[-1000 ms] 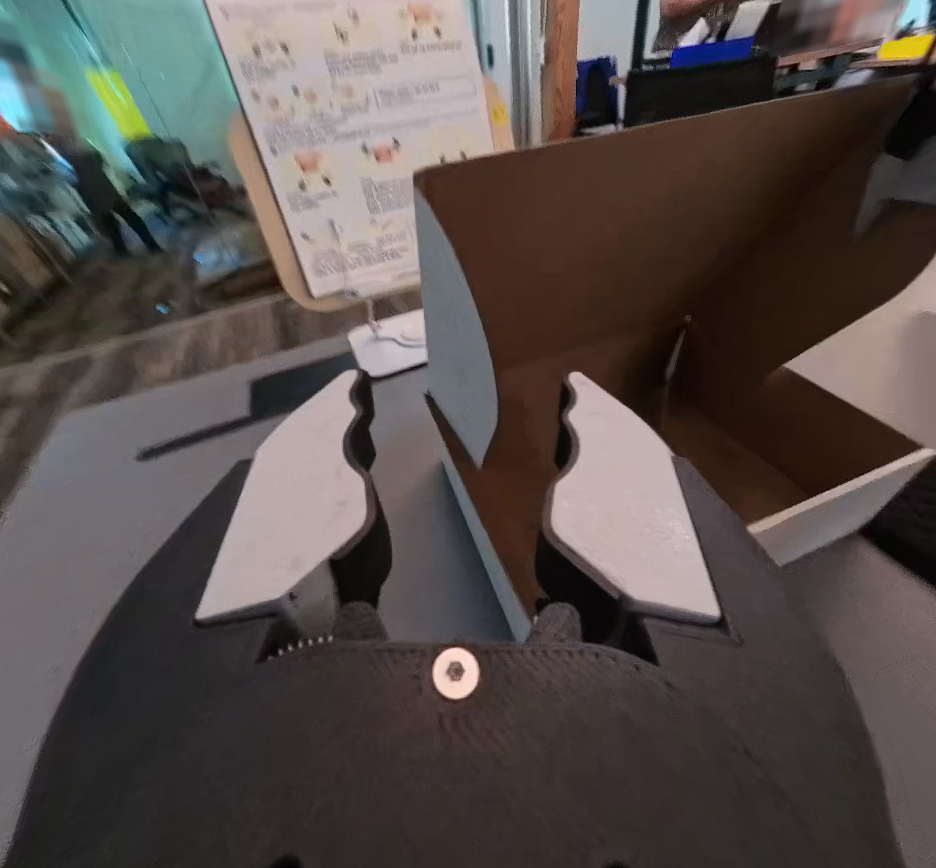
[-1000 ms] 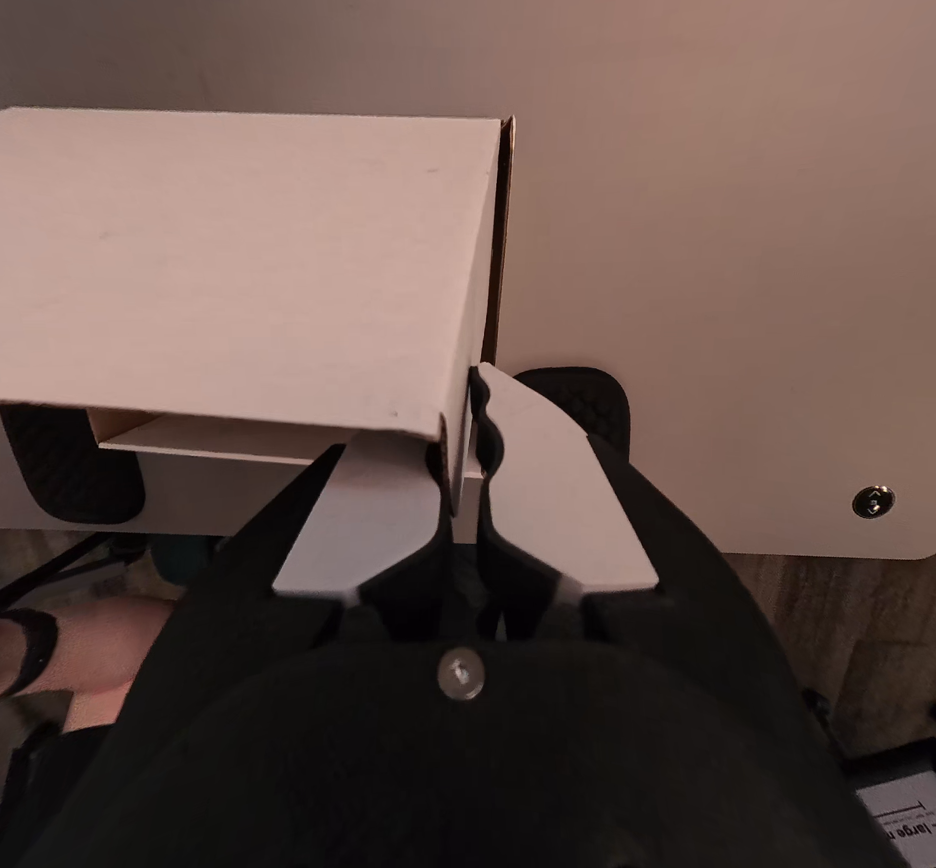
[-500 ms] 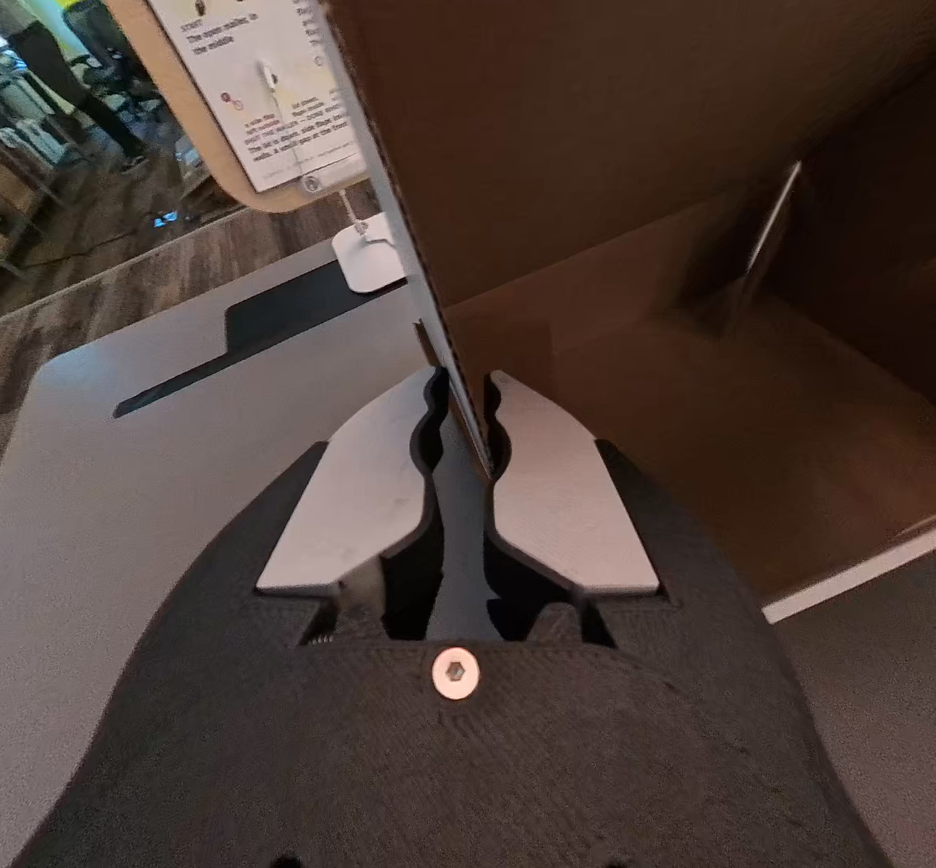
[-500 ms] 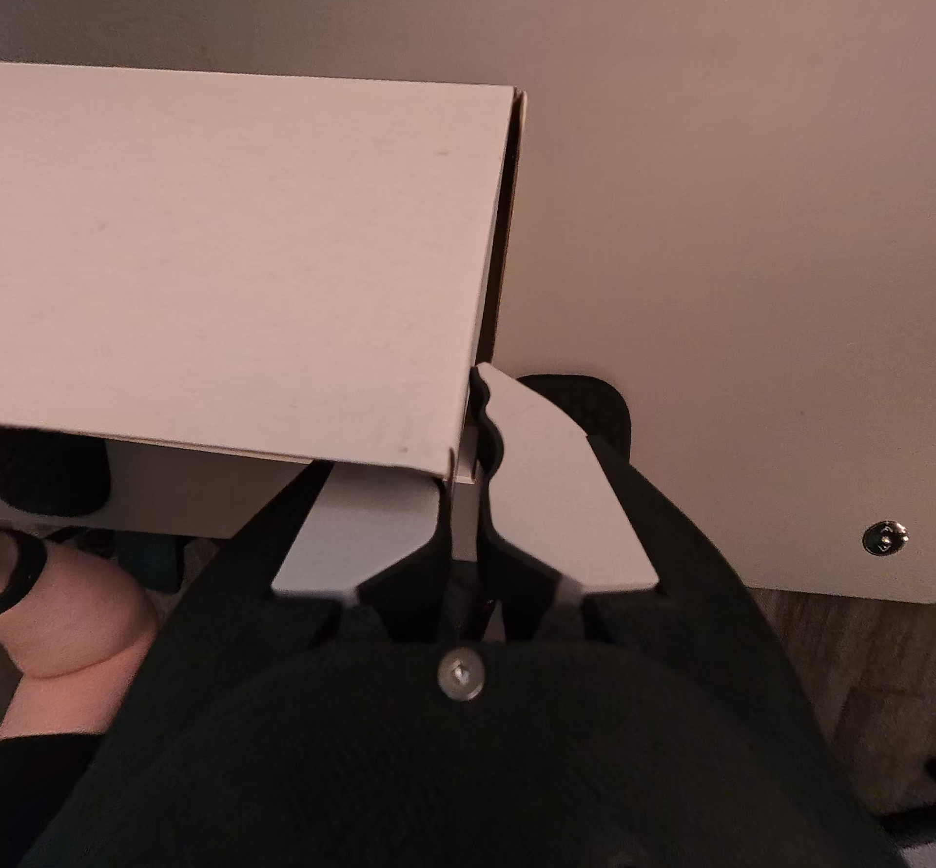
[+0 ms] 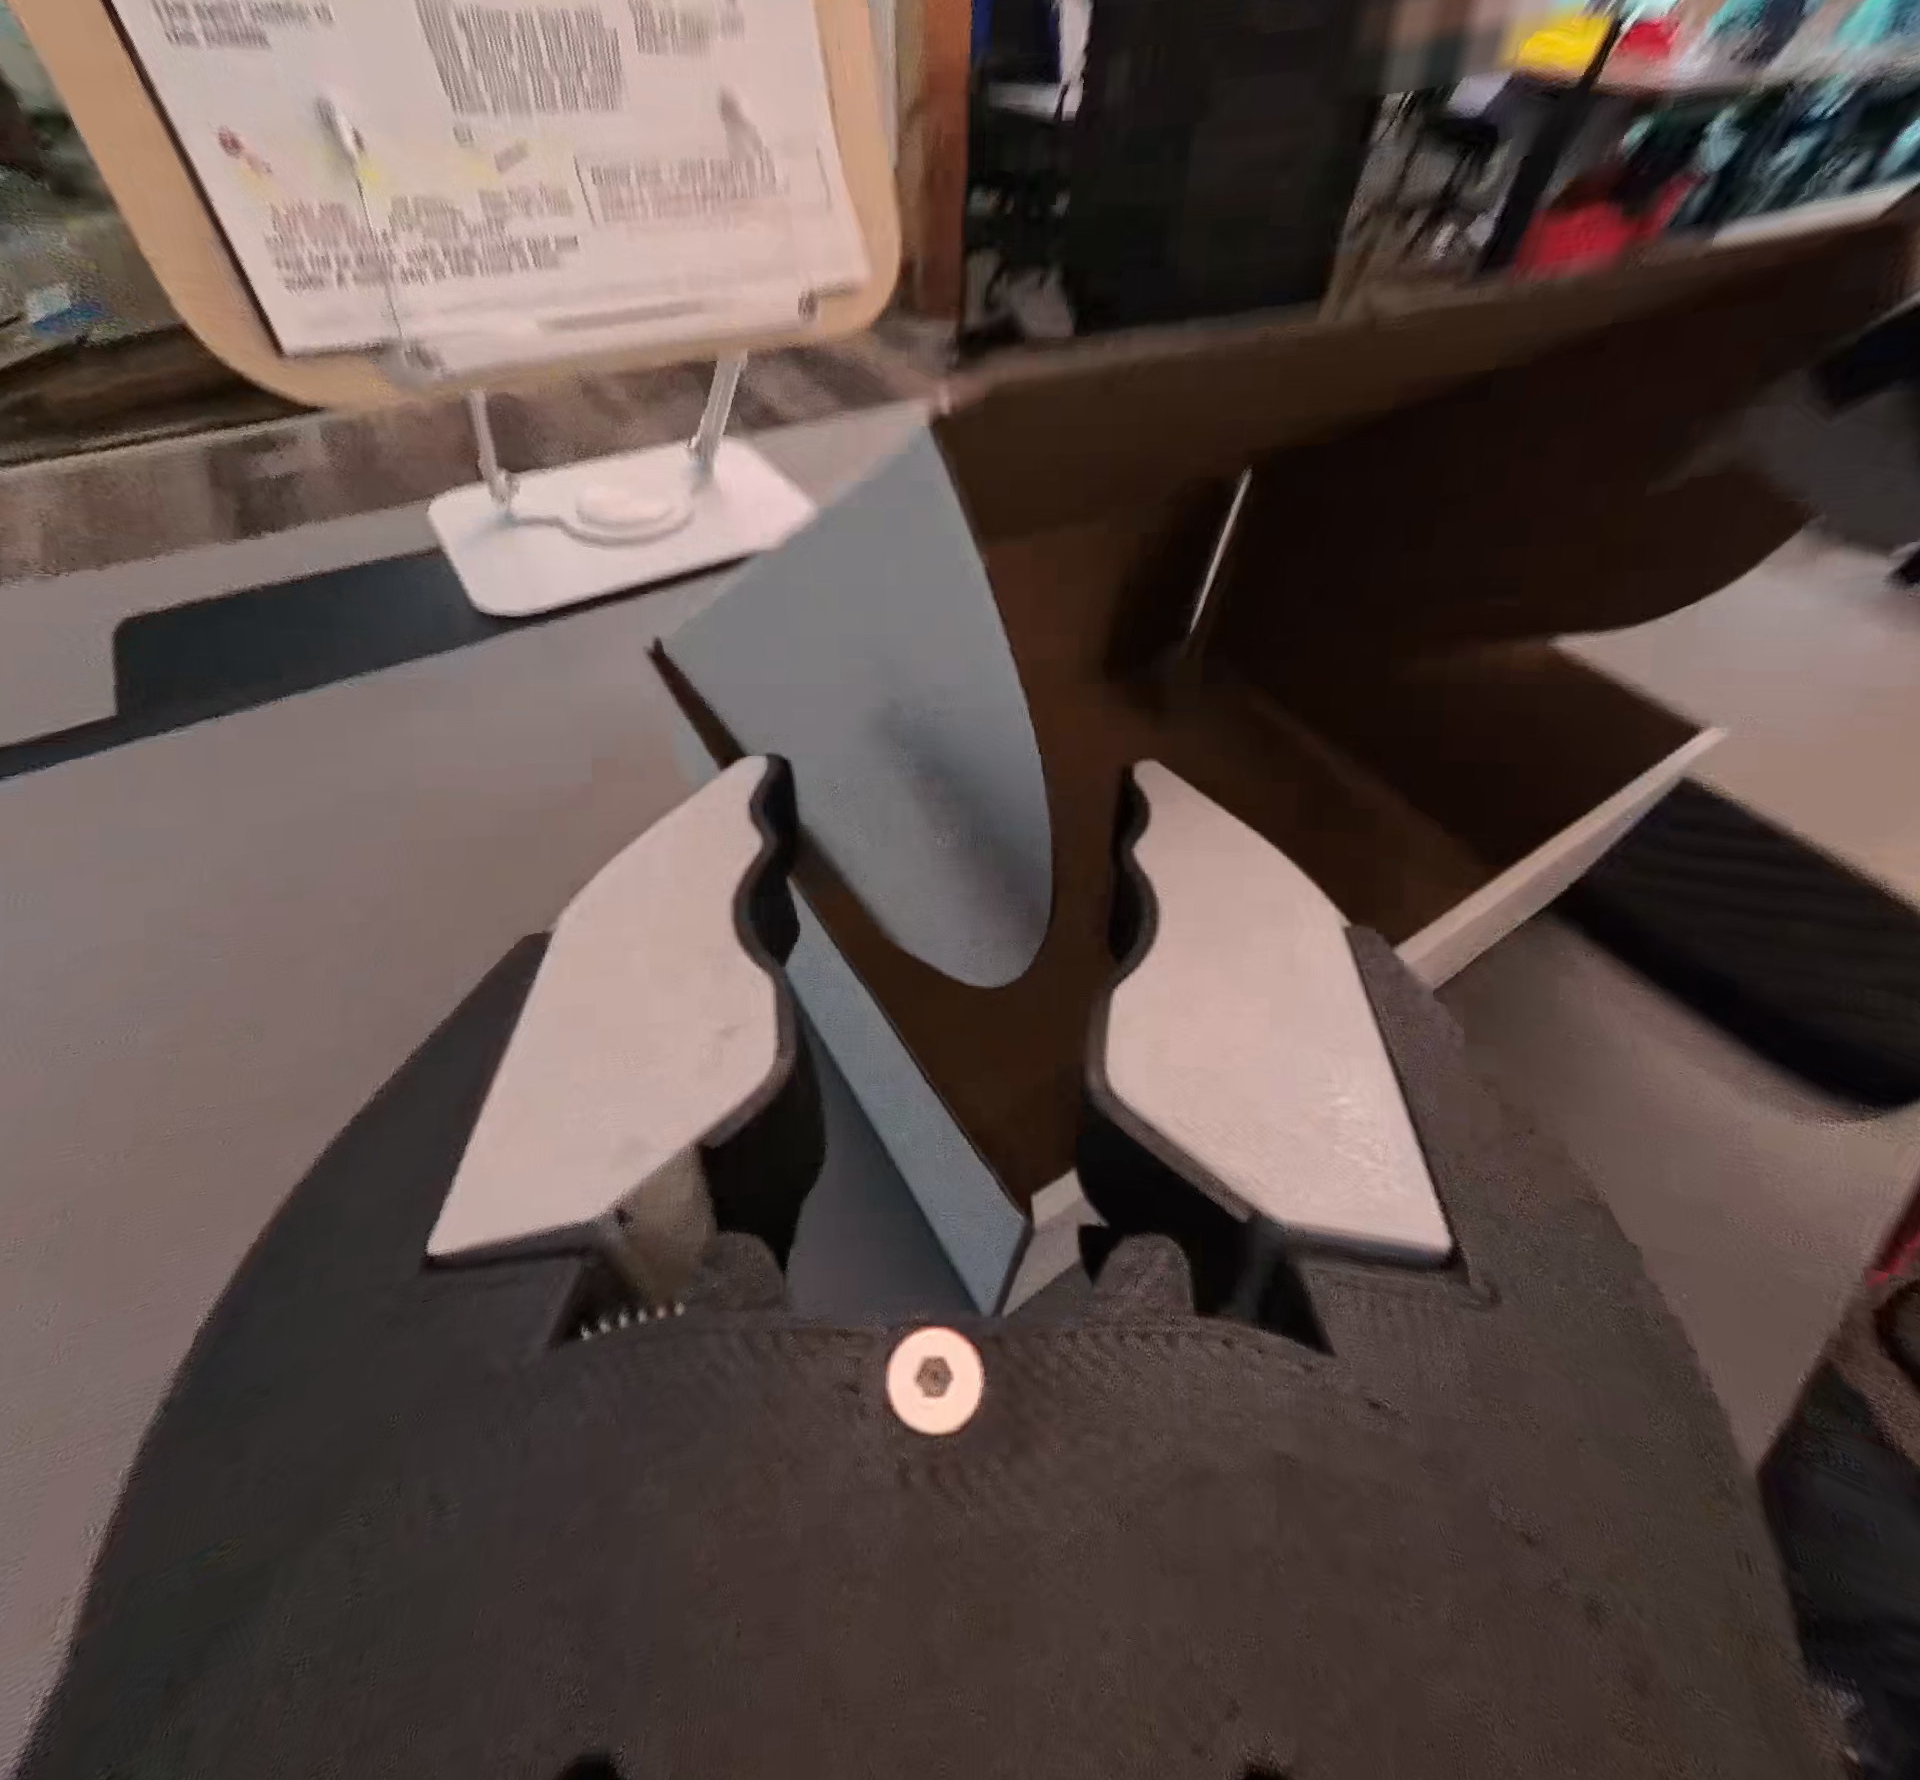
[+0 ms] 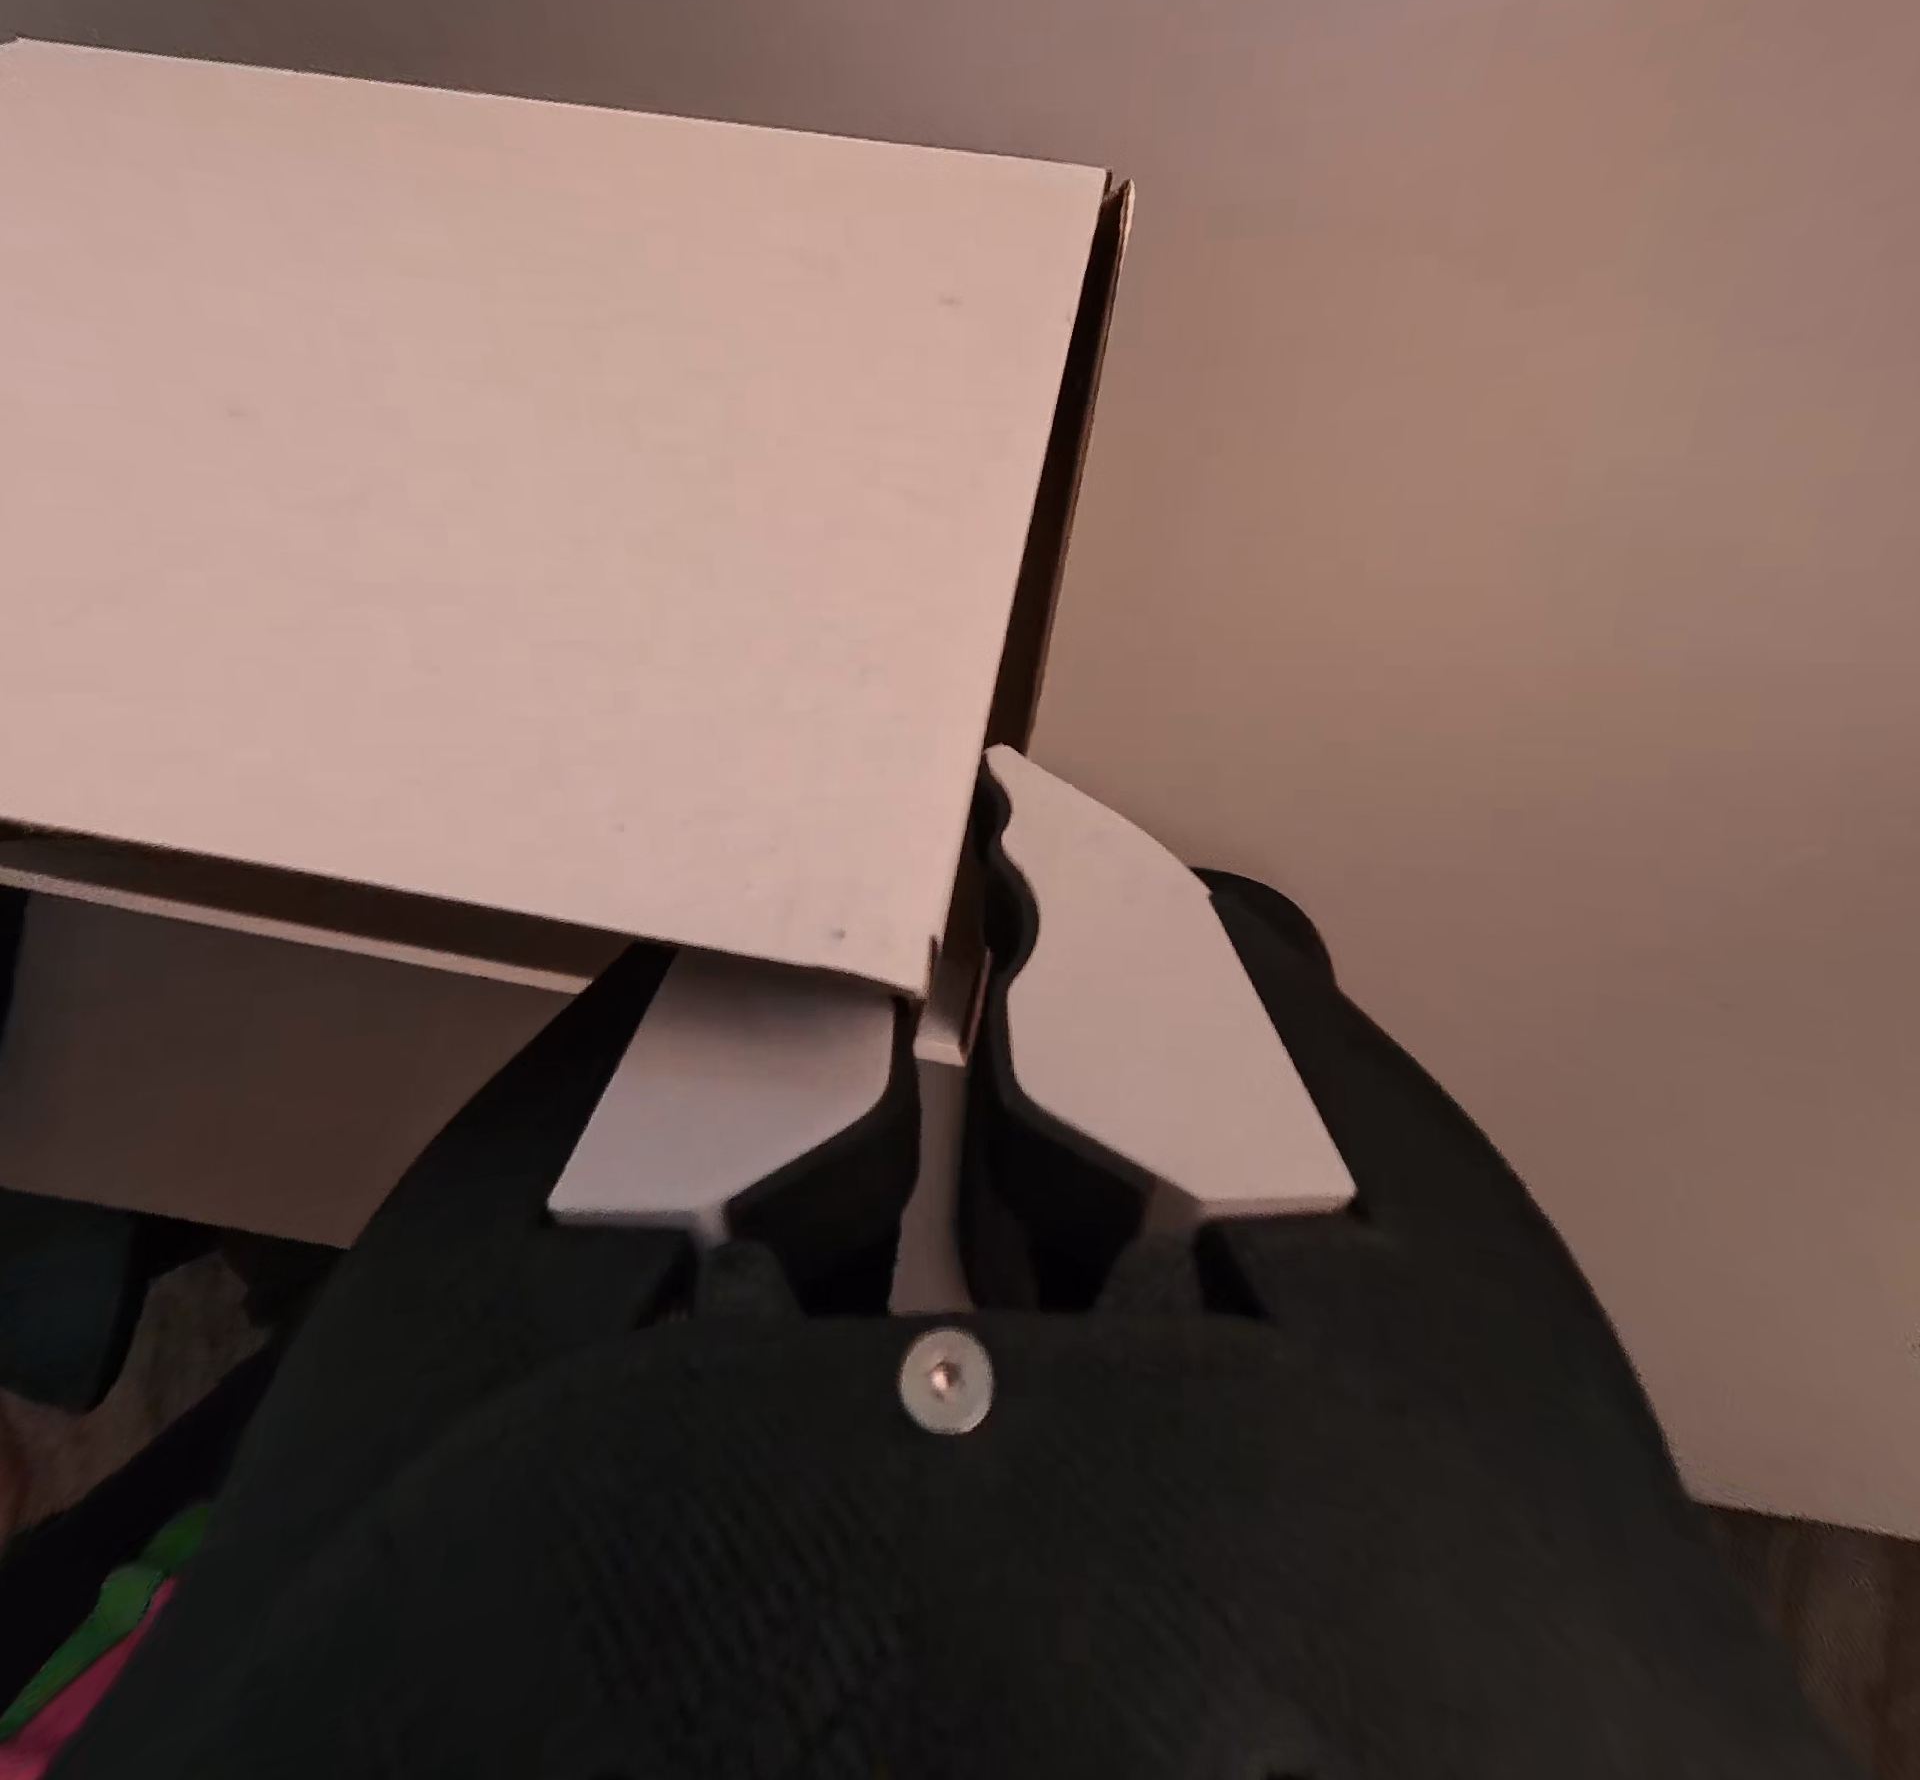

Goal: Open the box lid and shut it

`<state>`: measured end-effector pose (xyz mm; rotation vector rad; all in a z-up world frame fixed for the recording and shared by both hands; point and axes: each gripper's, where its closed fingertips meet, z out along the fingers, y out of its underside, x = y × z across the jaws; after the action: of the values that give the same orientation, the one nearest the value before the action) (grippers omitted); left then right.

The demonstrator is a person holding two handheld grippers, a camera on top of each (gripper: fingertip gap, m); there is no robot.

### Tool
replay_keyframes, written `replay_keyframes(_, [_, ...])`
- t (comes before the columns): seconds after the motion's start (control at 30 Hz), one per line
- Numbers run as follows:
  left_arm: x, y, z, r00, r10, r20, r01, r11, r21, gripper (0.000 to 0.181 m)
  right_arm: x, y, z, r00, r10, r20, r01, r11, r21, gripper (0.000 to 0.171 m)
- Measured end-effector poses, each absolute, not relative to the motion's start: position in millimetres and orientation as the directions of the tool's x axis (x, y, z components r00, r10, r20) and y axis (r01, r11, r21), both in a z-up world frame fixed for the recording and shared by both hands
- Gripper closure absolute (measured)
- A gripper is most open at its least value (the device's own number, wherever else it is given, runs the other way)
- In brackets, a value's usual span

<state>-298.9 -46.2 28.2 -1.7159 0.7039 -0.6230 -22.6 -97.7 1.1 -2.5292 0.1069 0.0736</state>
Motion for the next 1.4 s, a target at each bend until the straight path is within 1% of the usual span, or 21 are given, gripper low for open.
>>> replay_keyframes(0.03, [-301.1, -48.8, 36.3, 0.661, -0.748, 0.067, -0.114, -0.188, -0.975, 0.12, -25.0, -97.0, -0.3, 0.994, -0.054, -0.093, -0.098, -0.808, -0.58, 0.157])
replay_keyframes(0.1, [-303.5, -49.6, 45.1, 0.623, -0.777, 0.094, -0.088, -0.189, -0.978, 0.109, -28.9, -96.1, -3.7, 0.994, -0.036, -0.107, -0.094, -0.791, -0.604, 0.159])
replay_keyframes(0.2, [-303.5, -38.0, 25.4, 0.621, -0.78, 0.072, -0.169, -0.223, -0.96, 0.103, -36.4, -96.3, -13.9, 0.994, 0.021, -0.111, -0.055, -0.768, -0.638, 0.151])
replay_keyframes(0.3, [-300.0, -34.6, -0.3, 0.613, -0.788, 0.059, -0.24, -0.258, -0.936, 0.107, -40.5, -99.0, -20.2, 0.99, 0.101, -0.094, 0.006, -0.717, -0.697, 0.143])
replay_keyframes(0.4, [-299.8, -35.9, -2.0, 0.585, -0.804, 0.104, -0.175, -0.251, -0.952, 0.11, -46.8, -110.4, -13.6, 0.969, 0.237, -0.075, 0.085, -0.599, -0.796, 0.133])
replay_keyframes(0.47, [-304.7, -37.5, -2.6, 0.555, -0.818, 0.15, -0.137, -0.267, -0.954, 0.11, -51.6, -125.7, -3.8, 0.928, 0.371, -0.019, 0.171, -0.472, -0.865, 0.128])
replay_keyframes(0.53, [-310.6, -45.4, 0.5, 0.49, -0.848, 0.201, -0.094, -0.28, -0.955, 0.107, -50.1, -142.4, 11.3, 0.874, 0.481, 0.071, 0.234, -0.287, -0.929, 0.122])
replay_keyframes(0.57, [-315.8, -50.4, 5.1, 0.45, -0.865, 0.221, -0.061, -0.277, -0.959, 0.106, -44.9, -149.3, 21.0, 0.854, 0.507, 0.119, 0.239, -0.178, -0.955, 0.115])
replay_keyframes(0.6, [-323.7, -54.1, 10.8, 0.414, -0.877, 0.243, -0.023, -0.277, -0.961, 0.105, -34.2, -152.3, 33.2, 0.852, 0.493, 0.173, 0.227, -0.052, -0.972, 0.105])
replay_keyframes(0.67, [-346.3, -51.9, 28.3, 0.363, -0.882, 0.301, 0.097, -0.285, -0.954, 0.1, -8.2, -155.2, 60.9, 0.863, 0.436, 0.256, 0.18, 0.209, -0.961, 0.103])
replay_keyframes(0.73, [-372.3, -35.8, 45.7, 0.342, -0.865, 0.368, 0.225, -0.305, -0.926, 0.098, 21.2, -150.4, 73.9, 0.87, 0.442, 0.219, 0.073, 0.323, -0.944, 0.104])
replay_keyframes(0.8, [-387.9, -9.9, 47.2, 0.359, -0.838, 0.412, 0.259, -0.335, -0.906, 0.096, 53.0, -121.1, 67.5, 0.879, 0.469, 0.088, -0.044, 0.262, -0.964, 0.105])
replay_keyframes(0.87, [-383.8, 18.9, 33.7, 0.351, -0.799, 0.488, 0.221, -0.436, -0.873, 0.095, 73.0, -74.0, 44.1, 0.854, 0.498, -0.153, -0.204, 0.049, -0.978, 0.102])
replay_keyframes(0.93, [-366.0, 43.0, 23.3, 0.278, -0.767, 0.579, 0.2, -0.543, -0.816, 0.094, 68.0, -34.9, 27.8, 0.698, 0.557, -0.45, -0.417, -0.194, -0.888, 0.099])
replay_keyframes(0.97, [-355.8, 53.9, 16.6, 0.247, -0.743, 0.621, 0.175, -0.597, -0.783, 0.093, 59.5, -20.5, 23.4, 0.588, 0.575, -0.568, -0.487, -0.309, -0.817, 0.096])
replay_keyframes(1.0, [-346.2, 64.1, 8.6, 0.23, -0.722, 0.653, 0.136, -0.64, -0.756, 0.093, 50.0, -8.6, 17.9, 0.512, 0.577, -0.637, -0.504, -0.398, -0.766, 0.094])
replay_keyframes(1.03, [-337.7, 73.4, 1.7, 0.219, -0.702, 0.677, 0.104, -0.673, -0.732, 0.09, 42.9, 3.3, 10.0, 0.496, 0.56, -0.664, -0.491, -0.449, -0.746, 0.093])
replay_keyframes(1.13, [-318.9, 95.9, -3.8, 0.168, -0.647, 0.744, 0.106, -0.739, -0.666, 0.089, 26.0, 30.3, -24.4, 0.597, 0.486, -0.638, -0.365, -0.543, -0.756, 0.085])
replay_keyframes(1.23, [-306.6, 106.5, -15.4, 0.212, -0.647, 0.732, 0.054, -0.74, -0.67, 0.088, 6.9, 36.9, -30.5, 0.533, 0.473, -0.702, -0.369, -0.616, -0.696, 0.081])
replay_keyframes(1.33, [-291.0, 99.3, -25.2, 0.174, -0.603, 0.779, -0.009, -0.792, -0.611, 0.081, -11.2, 30.3, -39.6, 0.497, 0.465, -0.733, -0.303, -0.698, -0.649, 0.081])
replay_keyframes(1.4, [-278.4, 89.9, -34.5, 0.157, -0.587, 0.794, -0.079, -0.809, -0.582, 0.082, -27.6, 23.2, -40.1, 0.456, 0.474, -0.753, -0.258, -0.739, -0.622, 0.073])
